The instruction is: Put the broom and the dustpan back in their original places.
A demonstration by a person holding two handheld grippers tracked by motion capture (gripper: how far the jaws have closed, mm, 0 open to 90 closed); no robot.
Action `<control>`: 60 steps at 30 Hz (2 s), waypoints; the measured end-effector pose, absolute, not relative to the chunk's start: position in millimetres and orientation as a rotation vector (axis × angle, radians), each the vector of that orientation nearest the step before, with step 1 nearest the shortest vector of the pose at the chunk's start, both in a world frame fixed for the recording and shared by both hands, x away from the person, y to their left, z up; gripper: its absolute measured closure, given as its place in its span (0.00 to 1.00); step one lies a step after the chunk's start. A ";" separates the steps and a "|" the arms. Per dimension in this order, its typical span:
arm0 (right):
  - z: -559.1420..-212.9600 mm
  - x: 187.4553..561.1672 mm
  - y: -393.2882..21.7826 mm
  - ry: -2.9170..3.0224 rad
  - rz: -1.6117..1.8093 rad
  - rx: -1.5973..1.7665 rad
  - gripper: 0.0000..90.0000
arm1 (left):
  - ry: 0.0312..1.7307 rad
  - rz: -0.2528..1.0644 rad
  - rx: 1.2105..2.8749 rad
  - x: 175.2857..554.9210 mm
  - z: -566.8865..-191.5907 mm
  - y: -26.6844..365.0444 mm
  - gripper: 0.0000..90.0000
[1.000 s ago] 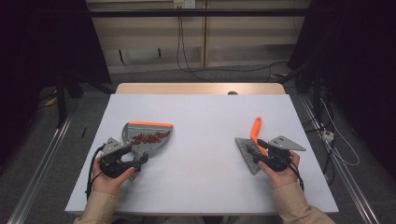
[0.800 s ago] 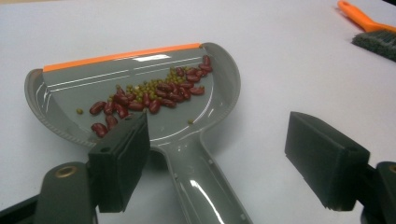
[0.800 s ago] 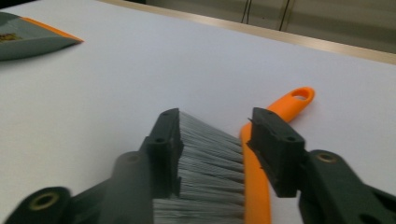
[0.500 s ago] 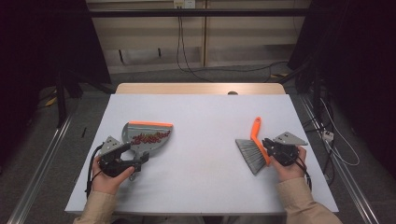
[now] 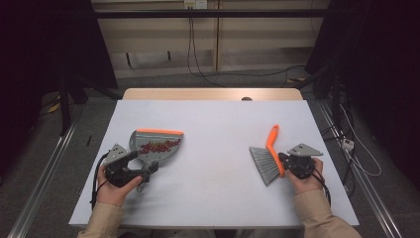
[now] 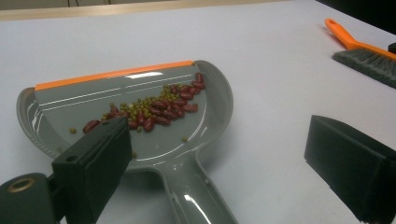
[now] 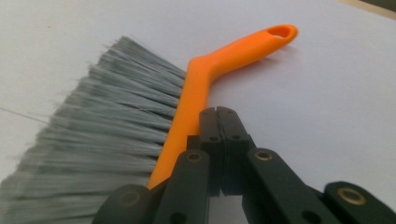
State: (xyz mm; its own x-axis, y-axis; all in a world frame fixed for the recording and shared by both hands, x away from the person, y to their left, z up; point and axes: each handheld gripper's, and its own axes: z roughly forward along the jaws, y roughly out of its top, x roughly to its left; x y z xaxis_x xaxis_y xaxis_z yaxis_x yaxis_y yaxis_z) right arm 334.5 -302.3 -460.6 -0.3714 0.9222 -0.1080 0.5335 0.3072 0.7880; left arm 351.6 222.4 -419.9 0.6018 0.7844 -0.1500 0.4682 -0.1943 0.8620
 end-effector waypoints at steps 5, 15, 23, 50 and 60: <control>-460.5 331.4 -297.9 2.033 0.913 1.277 1.00 | 1.010 0.404 1.843 351.8 -420.0 222.4 0.08; -454.1 327.9 -301.7 1.966 1.009 1.294 0.81 | 0.984 0.390 1.830 351.9 -418.9 223.7 0.07; -447.7 325.2 -297.4 1.944 1.124 1.313 0.50 | 0.973 0.391 1.821 350.7 -417.8 224.6 0.06; -448.0 297.8 -296.7 2.028 1.309 1.283 0.25 | 0.915 0.335 1.805 343.9 -421.6 237.2 0.06; -452.0 285.6 -299.1 2.057 1.305 1.270 0.23 | 0.908 0.318 1.799 340.6 -425.6 240.1 0.07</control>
